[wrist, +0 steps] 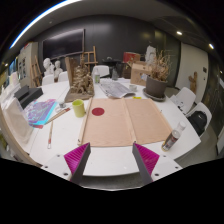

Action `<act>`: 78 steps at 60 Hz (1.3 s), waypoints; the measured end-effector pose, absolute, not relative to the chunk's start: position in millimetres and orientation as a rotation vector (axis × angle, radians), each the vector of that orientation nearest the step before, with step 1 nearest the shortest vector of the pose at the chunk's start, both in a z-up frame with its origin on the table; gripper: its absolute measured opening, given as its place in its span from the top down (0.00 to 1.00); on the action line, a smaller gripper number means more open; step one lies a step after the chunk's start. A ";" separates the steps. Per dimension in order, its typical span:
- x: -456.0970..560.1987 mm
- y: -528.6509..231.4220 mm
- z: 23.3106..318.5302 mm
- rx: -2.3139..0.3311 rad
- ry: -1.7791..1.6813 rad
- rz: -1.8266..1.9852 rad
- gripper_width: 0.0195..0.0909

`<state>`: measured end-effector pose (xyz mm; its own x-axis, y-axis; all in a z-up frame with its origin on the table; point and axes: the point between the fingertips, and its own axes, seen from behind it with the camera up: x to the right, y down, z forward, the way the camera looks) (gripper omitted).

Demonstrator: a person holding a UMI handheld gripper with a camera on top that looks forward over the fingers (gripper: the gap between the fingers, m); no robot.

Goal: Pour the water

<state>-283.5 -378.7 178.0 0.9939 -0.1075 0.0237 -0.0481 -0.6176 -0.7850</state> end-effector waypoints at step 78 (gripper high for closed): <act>33.7 -291.4 48.3 -2.027 0.198 -0.125 0.88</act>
<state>33.7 -291.4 48.3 0.9809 -0.1945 0.0020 -0.0852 -0.4390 -0.8944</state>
